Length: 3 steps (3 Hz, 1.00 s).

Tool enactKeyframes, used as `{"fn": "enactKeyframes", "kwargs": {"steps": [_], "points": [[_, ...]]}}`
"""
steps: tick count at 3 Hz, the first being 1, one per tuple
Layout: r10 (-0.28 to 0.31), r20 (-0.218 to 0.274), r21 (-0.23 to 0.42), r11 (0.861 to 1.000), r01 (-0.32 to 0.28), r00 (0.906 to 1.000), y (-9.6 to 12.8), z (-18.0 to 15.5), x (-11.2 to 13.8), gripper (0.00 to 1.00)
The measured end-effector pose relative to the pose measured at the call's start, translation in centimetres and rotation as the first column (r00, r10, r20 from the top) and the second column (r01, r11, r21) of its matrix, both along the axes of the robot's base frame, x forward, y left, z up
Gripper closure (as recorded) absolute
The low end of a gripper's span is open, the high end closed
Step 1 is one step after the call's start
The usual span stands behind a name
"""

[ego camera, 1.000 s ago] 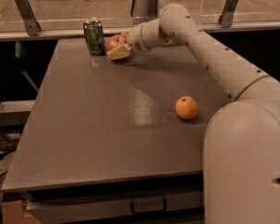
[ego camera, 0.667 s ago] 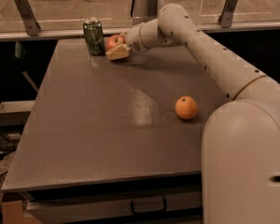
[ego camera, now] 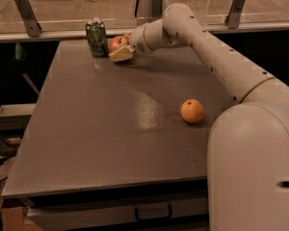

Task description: Move apple near green can

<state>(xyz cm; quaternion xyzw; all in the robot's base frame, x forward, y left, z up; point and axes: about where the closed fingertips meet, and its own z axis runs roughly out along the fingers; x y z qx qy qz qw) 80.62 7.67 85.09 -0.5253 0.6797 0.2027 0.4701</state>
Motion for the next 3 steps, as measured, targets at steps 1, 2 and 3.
{"fn": "enactKeyframes", "kwargs": {"steps": [1, 2, 3], "points": [[0.037, -0.020, 0.016, 0.999, -0.037, 0.9991, 1.3, 0.0, 0.1, 0.36], [0.083, -0.041, 0.034, 0.996, -0.082, 0.9957, 2.9, 0.1, 0.1, 0.12], [0.106, -0.056, 0.042, 0.994, -0.103, 0.9928, 3.6, 0.1, 0.0, 0.00]]}}
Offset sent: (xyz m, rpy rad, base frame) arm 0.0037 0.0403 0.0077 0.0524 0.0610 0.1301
